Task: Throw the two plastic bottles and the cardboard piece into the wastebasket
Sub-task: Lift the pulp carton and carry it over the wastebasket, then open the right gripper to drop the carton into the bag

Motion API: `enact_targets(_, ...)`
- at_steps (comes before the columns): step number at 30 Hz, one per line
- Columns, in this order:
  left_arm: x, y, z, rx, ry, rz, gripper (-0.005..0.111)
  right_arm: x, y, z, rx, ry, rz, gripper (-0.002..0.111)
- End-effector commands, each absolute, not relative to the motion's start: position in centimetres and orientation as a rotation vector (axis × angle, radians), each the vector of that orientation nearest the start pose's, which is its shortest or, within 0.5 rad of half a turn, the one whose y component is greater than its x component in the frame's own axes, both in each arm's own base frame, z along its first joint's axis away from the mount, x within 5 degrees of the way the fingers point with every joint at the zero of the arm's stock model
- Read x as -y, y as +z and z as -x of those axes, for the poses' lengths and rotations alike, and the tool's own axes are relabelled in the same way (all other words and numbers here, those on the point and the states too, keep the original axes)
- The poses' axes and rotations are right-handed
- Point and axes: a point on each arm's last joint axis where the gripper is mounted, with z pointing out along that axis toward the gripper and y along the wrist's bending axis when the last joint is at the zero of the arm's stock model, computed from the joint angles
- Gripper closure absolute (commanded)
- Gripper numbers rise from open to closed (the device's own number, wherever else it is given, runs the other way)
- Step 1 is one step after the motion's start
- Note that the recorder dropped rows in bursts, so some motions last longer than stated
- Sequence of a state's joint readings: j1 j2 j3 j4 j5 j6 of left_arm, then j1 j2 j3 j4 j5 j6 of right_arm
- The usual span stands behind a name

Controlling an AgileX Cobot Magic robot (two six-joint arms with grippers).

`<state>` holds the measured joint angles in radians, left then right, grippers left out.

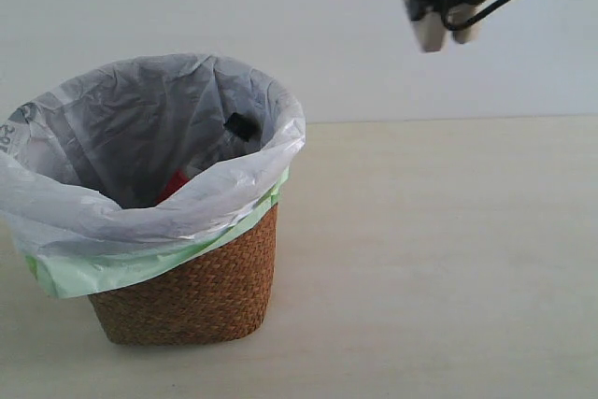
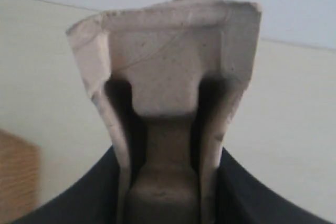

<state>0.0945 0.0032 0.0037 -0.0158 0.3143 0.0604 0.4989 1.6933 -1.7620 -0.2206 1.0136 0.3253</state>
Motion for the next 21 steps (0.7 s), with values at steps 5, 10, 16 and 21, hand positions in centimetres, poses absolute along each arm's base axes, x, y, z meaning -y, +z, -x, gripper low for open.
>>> enact_targets(5, -0.4, 18.5, -5.4, -1.791, 0.084, 0.045, -0.001, -24.4, 44.5, -30.6, -1.884, 1.365, 0.539, 0.082)
enact_targets(10, -0.4, 18.5, -5.4, -1.791, 0.084, 0.045, -0.001, -25.1, 44.3, -30.7, -1.884, 1.261, 0.525, 0.005)
enact_targets(16, -0.4, 18.5, -5.4, -1.791, 0.084, 0.045, -0.001, -24.6, 42.9, -31.0, -2.027, 1.098, 0.552, 0.007)
enact_targets(21, -0.4, 18.5, -5.4, -1.791, 0.084, 0.045, -0.001, -24.3, 42.1, -30.8, -2.092, 1.007, 0.637, 0.007)
